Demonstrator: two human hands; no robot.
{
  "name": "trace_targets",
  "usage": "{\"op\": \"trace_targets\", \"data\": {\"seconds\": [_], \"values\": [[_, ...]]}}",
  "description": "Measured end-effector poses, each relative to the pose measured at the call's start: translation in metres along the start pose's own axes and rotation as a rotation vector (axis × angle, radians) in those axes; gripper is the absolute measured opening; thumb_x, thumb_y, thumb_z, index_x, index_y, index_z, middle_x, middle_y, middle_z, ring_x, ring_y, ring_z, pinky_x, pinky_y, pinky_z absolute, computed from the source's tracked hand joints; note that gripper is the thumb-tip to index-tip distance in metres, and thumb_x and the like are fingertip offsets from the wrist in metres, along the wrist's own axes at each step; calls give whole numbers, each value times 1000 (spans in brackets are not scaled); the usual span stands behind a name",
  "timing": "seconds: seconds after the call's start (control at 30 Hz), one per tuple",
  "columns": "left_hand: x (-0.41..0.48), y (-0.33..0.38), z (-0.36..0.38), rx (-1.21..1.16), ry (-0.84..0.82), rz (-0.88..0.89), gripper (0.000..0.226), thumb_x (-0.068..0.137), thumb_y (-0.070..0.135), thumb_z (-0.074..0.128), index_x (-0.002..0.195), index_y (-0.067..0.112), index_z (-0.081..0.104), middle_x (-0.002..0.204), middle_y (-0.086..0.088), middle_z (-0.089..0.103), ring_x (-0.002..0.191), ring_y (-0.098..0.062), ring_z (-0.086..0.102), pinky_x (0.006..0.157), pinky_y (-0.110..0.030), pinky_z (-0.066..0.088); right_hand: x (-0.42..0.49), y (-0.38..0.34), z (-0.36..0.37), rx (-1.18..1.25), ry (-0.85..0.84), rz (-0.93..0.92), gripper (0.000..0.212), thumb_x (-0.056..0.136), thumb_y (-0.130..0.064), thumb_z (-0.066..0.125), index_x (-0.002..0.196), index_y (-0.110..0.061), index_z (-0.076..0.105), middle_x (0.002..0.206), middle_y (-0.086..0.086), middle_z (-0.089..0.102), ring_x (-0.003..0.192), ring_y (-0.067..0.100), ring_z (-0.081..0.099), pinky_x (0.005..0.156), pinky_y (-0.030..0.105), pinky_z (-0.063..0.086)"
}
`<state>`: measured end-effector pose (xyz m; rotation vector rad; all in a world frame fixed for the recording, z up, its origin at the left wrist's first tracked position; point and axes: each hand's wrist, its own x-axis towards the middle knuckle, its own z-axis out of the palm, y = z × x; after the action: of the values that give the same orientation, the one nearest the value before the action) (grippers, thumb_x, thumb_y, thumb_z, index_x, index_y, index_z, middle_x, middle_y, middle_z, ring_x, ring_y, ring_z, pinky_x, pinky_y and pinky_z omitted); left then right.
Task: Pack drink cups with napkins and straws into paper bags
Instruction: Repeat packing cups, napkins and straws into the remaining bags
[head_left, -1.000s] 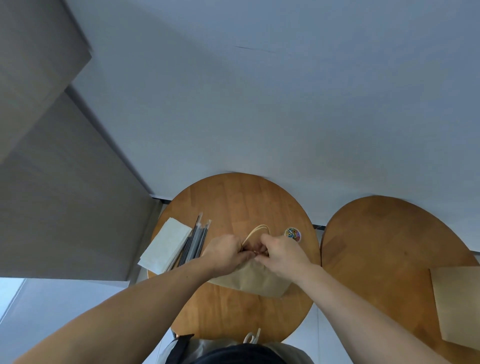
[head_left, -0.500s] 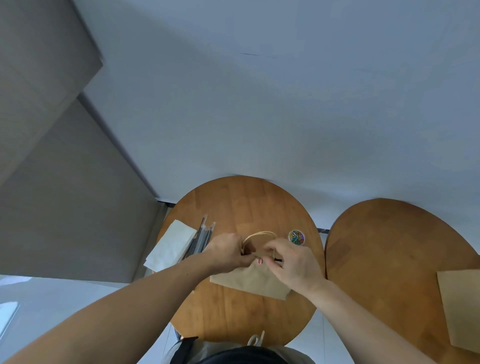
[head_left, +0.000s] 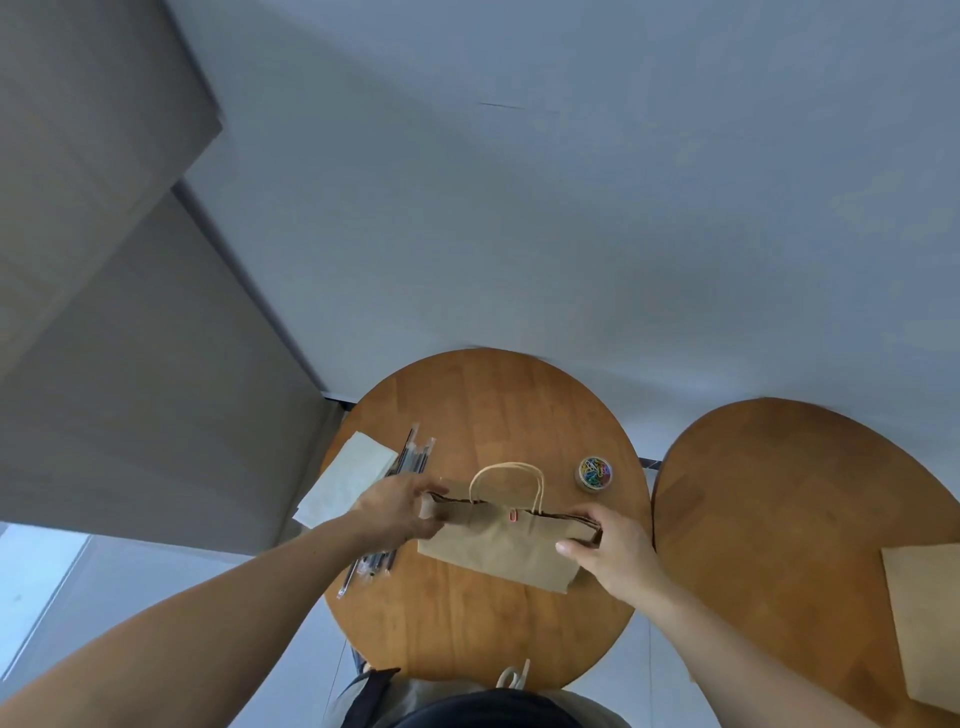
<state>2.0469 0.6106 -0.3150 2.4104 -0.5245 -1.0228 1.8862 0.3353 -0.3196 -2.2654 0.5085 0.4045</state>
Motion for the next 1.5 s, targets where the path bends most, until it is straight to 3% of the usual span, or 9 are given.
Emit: {"op": "trace_targets", "data": {"seconds": [0.4,0.53,0.7,0.8,0.9,0.97,1.07,1.17,1.5], "values": [[-9,14,5,-137,113,-78,13,95,42,62,96,52,70,89,16,72,83,-15,66,74,-33,54,5,13,-3,-26,107,-41,21,95,-36,62,92,-16,69,74,1,70,70,17,64,69,39,52],[-20,19,-7,-290,239,-86,16,94,41,63,81,43,72,71,16,68,69,-6,61,58,-14,43,18,2,-11,69,257,-103,37,90,-47,61,76,-13,62,59,3,61,56,21,59,56,41,47],[-38,33,-39,-427,311,-4,24,97,29,62,89,10,73,78,-8,69,68,-10,53,68,-28,41,34,-28,-28,128,394,-169,22,85,-64,52,88,-44,60,72,-14,67,66,6,65,56,40,57],[-54,42,-66,-487,394,60,26,97,23,63,71,23,66,55,19,58,52,4,50,55,-14,39,33,-67,-43,171,477,-239,8,87,-58,58,91,-64,55,88,-36,64,79,-7,63,64,19,52],[-74,45,-93,-621,457,149,14,97,23,63,88,21,74,77,7,74,72,-9,68,65,-21,55,29,-113,-58,263,562,-280,23,90,-32,69,83,-52,62,83,-33,66,80,-12,61,63,4,43],[-90,48,-113,-744,515,201,12,96,25,64,96,23,76,92,-1,76,87,-19,71,76,-33,58,24,-148,-68,280,609,-315,21,90,-25,71,82,-42,61,76,-25,67,76,-10,61,62,5,42],[-116,53,-148,-734,669,310,14,96,26,64,86,31,74,79,18,74,73,5,66,63,-10,49,16,-203,-84,321,685,-391,11,89,-21,72,87,-29,65,81,-20,65,74,-6,60,66,13,43],[-147,62,-187,-733,810,377,21,97,30,62,76,27,66,63,24,65,56,7,58,49,-8,42,6,-258,-101,350,758,-471,5,89,-22,72,91,-21,68,83,-14,67,74,-3,62,66,13,45],[-245,82,-298,-711,1205,578,41,99,38,55,86,-1,54,67,-1,47,58,-11,39,55,-28,34,-37,-424,-141,455,885,-734,6,91,-25,67,93,-28,62,85,-21,64,78,-7,60,66,6,41]]}}
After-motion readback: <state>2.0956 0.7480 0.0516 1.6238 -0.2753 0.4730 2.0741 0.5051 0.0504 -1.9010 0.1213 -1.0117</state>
